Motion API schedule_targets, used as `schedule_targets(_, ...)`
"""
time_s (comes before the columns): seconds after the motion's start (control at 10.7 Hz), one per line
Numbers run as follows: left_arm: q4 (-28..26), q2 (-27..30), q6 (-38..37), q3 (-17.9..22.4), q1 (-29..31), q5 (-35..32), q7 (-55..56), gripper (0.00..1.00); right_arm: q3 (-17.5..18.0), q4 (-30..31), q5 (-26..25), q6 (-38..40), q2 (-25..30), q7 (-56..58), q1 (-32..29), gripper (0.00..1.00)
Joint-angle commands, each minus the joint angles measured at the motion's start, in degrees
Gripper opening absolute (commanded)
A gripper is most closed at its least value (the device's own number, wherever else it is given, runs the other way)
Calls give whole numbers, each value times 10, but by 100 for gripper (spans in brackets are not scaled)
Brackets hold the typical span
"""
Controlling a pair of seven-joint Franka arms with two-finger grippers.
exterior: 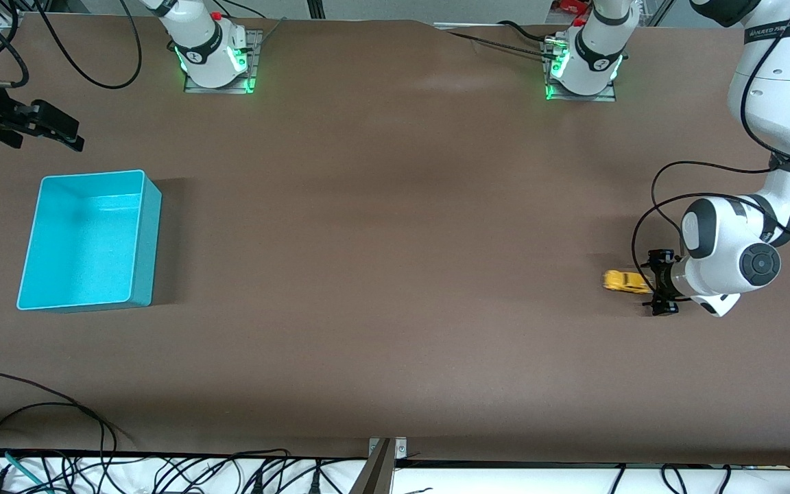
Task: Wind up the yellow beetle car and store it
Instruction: 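Open the left gripper to release the car and raise it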
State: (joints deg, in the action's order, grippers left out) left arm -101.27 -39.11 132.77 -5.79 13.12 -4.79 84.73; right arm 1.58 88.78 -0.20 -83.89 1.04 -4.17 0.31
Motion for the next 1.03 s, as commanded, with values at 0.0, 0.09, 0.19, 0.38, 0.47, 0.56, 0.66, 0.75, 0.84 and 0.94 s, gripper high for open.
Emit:
schedule_targets(0.0, 14, -3, -8, 1, -4, -21, 15, 100, 3, -12, 5, 14, -1, 0, -2, 100)
schedule_targets(0.09, 14, -2, -9, -1, -4, -20, 17, 100, 1, -13, 8, 14, -1, 1, -2, 100)
schedule_targets(0.19, 14, 3, -9, -2, -4, -20, 17, 100, 1, -13, 7, 14, -1, -1, -2, 100)
schedule_targets(0.38, 26, 14, -22, -3, -3, -21, 12, 100, 1, -12, 5, 14, -2, 1, -2, 100)
schedule_targets(0.47, 46, 15, -50, -3, -3, -22, 4, 100, 1, -12, 5, 13, -2, 1, -2, 100)
schedule_targets(0.56, 75, 15, -88, -7, -3, -22, -18, 100, 0, -12, 5, 14, -2, 2, -4, 100)
schedule_targets(0.66, 106, 15, -123, -9, -2, -21, -39, 100, 0, -11, 5, 15, -1, 2, -4, 100)
schedule_targets(0.75, 133, 20, -154, -10, -3, -20, -64, 100, 1, -11, 5, 15, -2, 1, -4, 100)
schedule_targets(0.84, 154, 29, -178, -9, -3, -21, -97, 100, 1, -11, 5, 15, -2, 1, -4, 100)
schedule_targets(0.94, 169, 44, -197, -9, 0, -19, -138, 100, 1, -10, 5, 17, -1, 1, -4, 100)
